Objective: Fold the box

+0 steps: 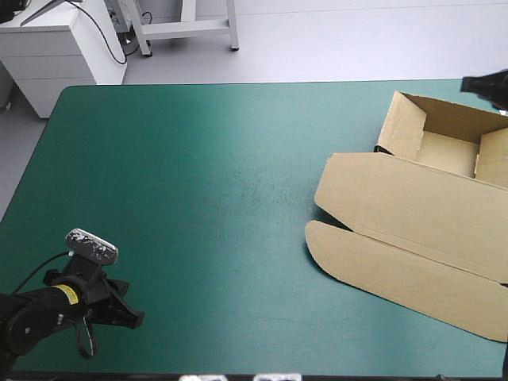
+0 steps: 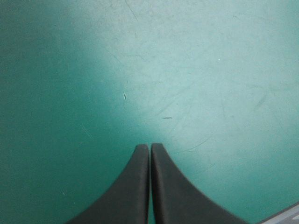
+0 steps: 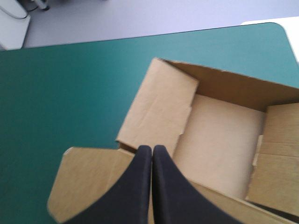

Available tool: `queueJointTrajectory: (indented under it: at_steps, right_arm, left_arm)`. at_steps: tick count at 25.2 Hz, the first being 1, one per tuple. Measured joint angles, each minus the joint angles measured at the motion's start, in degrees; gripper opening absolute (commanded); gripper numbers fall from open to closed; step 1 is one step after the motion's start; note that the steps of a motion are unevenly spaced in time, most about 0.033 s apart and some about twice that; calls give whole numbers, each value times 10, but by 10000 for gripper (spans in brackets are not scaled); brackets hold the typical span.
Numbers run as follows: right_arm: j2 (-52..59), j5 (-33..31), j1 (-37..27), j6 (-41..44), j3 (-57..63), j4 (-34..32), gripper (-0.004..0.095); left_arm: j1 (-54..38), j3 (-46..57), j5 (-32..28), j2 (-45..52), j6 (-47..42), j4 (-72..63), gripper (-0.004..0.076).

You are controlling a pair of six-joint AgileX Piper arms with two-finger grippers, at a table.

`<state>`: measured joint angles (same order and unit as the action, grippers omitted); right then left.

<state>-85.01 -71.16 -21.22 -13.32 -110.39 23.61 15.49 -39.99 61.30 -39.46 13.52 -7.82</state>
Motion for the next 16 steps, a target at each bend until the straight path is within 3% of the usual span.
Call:
queueJointTrajectory:
  at_steps: [9, 16]
  right_arm:
    - [170, 19, 179, -36, 234, 7, -9]
    - [338, 75, 242, -60, 422, 9, -9]
  left_arm:
    - [0, 0, -20, 0, 0, -1, -8]
    - [0, 0, -21, 4, 2, -21, -8]
